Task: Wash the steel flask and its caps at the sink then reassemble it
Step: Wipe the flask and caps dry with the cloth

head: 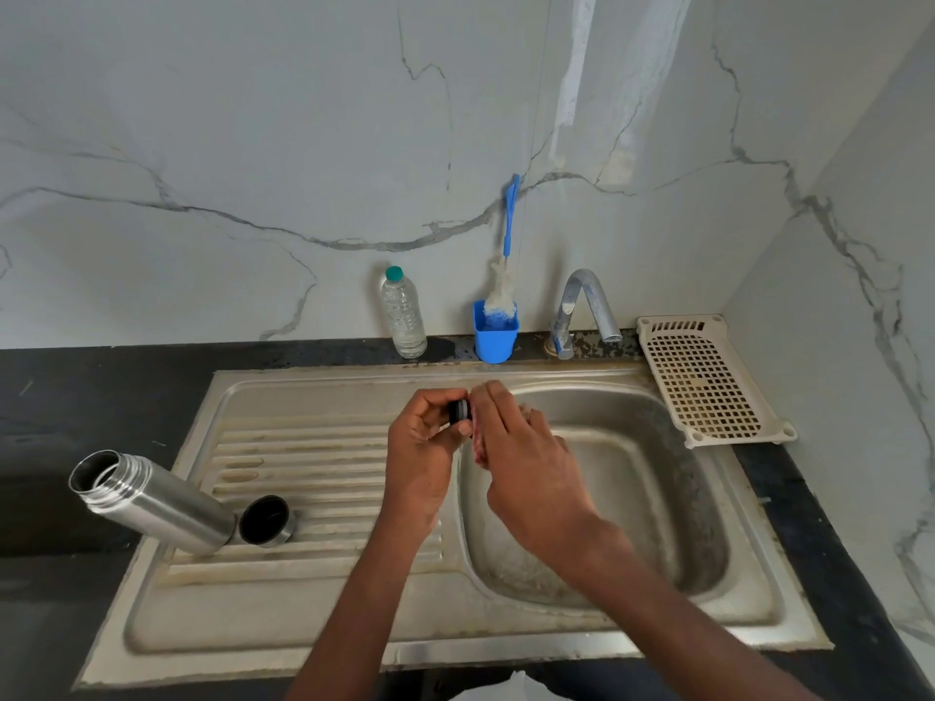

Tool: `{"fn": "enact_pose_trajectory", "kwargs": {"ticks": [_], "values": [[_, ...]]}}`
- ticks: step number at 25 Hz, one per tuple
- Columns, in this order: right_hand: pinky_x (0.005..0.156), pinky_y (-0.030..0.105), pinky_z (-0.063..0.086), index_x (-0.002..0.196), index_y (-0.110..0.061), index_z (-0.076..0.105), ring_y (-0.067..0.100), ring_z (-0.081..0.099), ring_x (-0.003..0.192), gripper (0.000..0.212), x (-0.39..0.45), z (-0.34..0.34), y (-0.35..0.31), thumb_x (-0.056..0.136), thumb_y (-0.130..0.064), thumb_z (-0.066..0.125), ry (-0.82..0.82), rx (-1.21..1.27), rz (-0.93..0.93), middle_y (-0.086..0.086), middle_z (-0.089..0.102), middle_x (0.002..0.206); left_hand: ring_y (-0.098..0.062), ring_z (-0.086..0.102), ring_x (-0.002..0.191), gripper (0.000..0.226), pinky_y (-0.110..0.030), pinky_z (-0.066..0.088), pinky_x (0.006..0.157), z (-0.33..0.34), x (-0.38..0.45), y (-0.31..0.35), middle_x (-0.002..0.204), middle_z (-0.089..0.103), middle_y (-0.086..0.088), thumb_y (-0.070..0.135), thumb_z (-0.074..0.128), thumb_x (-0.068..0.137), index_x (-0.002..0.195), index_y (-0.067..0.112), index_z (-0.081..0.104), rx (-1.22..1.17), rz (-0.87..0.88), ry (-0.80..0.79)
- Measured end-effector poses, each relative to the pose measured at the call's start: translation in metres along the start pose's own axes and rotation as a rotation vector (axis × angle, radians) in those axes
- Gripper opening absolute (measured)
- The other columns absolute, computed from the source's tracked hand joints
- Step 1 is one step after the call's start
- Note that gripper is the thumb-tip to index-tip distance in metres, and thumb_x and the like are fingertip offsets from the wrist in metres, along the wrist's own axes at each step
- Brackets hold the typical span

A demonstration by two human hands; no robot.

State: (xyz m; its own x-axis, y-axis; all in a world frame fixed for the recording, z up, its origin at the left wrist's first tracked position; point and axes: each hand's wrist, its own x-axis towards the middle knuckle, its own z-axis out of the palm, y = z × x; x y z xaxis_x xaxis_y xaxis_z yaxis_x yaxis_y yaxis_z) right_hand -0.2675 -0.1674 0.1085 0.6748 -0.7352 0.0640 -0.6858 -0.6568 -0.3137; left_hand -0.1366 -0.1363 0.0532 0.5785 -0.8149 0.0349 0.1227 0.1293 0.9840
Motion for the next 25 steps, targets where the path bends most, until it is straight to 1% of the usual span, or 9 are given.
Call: {"fn": "enact_pose_trajectory", "kwargs": {"ticks": [2,4,7,11,15,17,20,22,25], "values": [[0.091,0.044,0.054,0.142,-0.023,0.038,0.024,0.054,0.116,0.056,0.008,-0.003,0.009,0.091,-0.007,0.055,-0.007,0.105,0.054,-0.004,0.044,0.143,-0.022,0.074,0.107,0.039,-0.038,0.061,0.095,0.002,-0.006,0.000,0.109,0.078,-0.009,-0.026,0.064,0.083,0.113,-0.002,0.069,0.027,0.004,-0.061],[0.074,0.041,0.056,0.122,-0.021,0.055,0.025,0.068,0.094,0.036,0.026,-0.011,0.024,0.091,-0.004,0.056,-0.178,0.446,0.200,0.004,0.064,0.115,-0.018,0.074,0.107,0.041,-0.031,0.060,0.091,0.003,-0.014,0.000,0.108,0.079,-0.002,-0.029,0.060,0.082,0.112,-0.002,0.068,0.034,0.033,-0.130],[0.053,0.030,0.050,0.110,-0.007,0.067,0.025,0.069,0.068,0.044,0.044,-0.032,0.035,0.083,0.018,0.043,-0.464,0.934,0.413,0.031,0.072,0.091,-0.021,0.072,0.113,0.038,-0.029,0.056,0.095,0.000,-0.018,0.000,0.114,0.078,-0.004,-0.025,0.064,0.084,0.112,0.000,0.066,-0.047,0.054,-0.128],[0.057,0.033,0.047,0.110,0.004,0.066,0.032,0.068,0.073,0.047,0.046,-0.034,0.035,0.078,0.022,0.037,-0.494,1.375,0.557,0.029,0.067,0.087,-0.023,0.071,0.116,0.037,-0.036,0.055,0.102,0.004,-0.014,0.003,0.119,0.076,-0.007,-0.008,0.072,0.081,0.106,0.020,0.071,-0.051,0.122,-0.035],[0.063,0.035,0.043,0.105,-0.002,0.064,0.025,0.064,0.076,0.047,0.033,-0.011,0.032,0.080,0.022,0.032,-0.475,1.784,0.643,0.019,0.064,0.088,-0.019,0.070,0.120,0.040,-0.036,0.053,0.107,0.003,-0.002,0.000,0.120,0.076,-0.006,-0.012,0.072,0.083,0.108,0.019,0.071,0.075,0.182,-0.008],[0.064,0.036,0.046,0.108,0.000,0.063,0.026,0.066,0.077,0.046,0.024,-0.004,0.035,0.081,0.023,0.033,-0.465,1.816,0.683,0.021,0.066,0.092,-0.011,0.069,0.120,0.038,-0.029,0.051,0.106,0.001,0.000,-0.003,0.120,0.075,0.001,-0.010,0.073,0.082,0.110,0.016,0.071,0.318,0.317,0.001],[0.066,0.039,0.057,0.117,0.004,0.060,0.031,0.071,0.081,0.046,0.009,-0.005,0.044,0.081,0.023,0.038,-0.413,1.814,0.734,0.023,0.070,0.098,-0.009,0.070,0.103,0.038,-0.023,0.055,0.089,-0.009,0.005,-0.010,0.110,0.074,0.010,-0.008,0.073,0.081,0.106,0.020,0.067,0.627,0.402,0.018],[0.073,0.043,0.063,0.121,0.001,0.061,0.032,0.072,0.087,0.048,0.005,-0.007,0.048,0.081,0.022,0.045,-0.256,1.697,0.689,0.022,0.073,0.106,-0.010,0.070,0.097,0.035,-0.028,0.058,0.084,-0.018,0.006,-0.016,0.104,0.073,0.010,-0.008,0.074,0.086,0.105,0.020,0.064,0.601,0.233,0.042],[0.095,0.039,0.059,0.139,-0.019,0.057,0.018,0.069,0.107,0.060,0.007,-0.011,0.037,0.090,0.014,0.045,0.124,1.053,0.372,0.009,0.070,0.124,-0.020,0.071,0.085,0.008,-0.033,0.061,0.078,-0.009,0.005,-0.007,0.101,0.073,-0.009,0.006,0.062,0.103,0.109,0.012,0.065,-0.033,-0.317,0.060]]}}
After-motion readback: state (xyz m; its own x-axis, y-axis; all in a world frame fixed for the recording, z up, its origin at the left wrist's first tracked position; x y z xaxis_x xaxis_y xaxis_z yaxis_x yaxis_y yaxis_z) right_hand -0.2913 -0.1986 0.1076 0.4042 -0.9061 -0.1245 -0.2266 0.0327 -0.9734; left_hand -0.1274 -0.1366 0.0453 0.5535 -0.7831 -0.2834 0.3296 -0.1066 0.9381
